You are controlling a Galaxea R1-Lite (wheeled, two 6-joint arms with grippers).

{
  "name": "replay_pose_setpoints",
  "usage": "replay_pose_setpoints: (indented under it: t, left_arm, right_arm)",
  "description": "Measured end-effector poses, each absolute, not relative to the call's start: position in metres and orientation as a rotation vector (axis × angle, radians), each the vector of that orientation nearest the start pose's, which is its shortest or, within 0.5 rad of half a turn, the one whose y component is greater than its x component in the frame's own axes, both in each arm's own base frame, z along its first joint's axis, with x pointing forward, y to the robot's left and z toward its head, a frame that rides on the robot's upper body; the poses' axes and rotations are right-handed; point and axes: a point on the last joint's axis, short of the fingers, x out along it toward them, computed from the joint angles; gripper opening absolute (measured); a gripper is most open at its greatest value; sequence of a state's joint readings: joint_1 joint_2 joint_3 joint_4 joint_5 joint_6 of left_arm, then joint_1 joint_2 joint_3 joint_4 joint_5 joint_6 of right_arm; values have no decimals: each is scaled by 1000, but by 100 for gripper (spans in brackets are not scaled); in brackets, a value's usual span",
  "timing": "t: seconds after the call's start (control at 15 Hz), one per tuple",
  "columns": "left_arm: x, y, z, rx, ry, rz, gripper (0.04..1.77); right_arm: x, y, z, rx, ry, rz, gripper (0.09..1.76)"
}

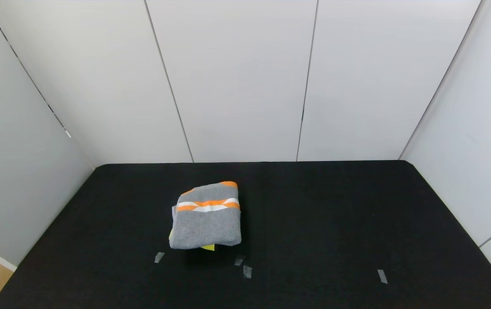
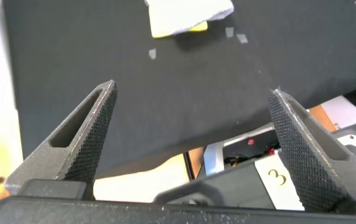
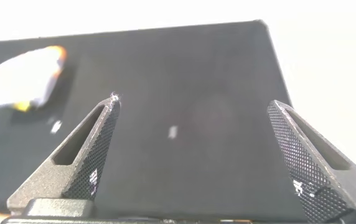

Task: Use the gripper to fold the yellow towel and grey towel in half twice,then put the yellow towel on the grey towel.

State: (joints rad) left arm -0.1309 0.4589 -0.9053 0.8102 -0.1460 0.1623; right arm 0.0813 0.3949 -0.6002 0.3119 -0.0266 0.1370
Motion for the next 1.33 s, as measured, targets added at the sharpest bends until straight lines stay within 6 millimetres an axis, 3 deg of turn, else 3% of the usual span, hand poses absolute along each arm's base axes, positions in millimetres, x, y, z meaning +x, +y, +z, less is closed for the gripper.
replay_pose_setpoints:
  t: [0.4, 0.67, 1.07, 1.33]
  left_arm:
    - [-89, 0, 225, 116, 276, -207, 171]
    - [-106, -2, 212, 83, 216, -173, 172]
    - [-123, -3, 181, 53, 109, -150, 172]
    - [-106, -2, 165, -3, 41, -108, 172]
  right_arm:
    - [-57, -1, 192, 136, 36, -7, 171]
    - [-69, -1, 168, 135, -19, -14, 171]
    - [-56, -1, 144, 94, -166, -18, 171]
    - [-39, -1, 120, 33, -179, -18, 171]
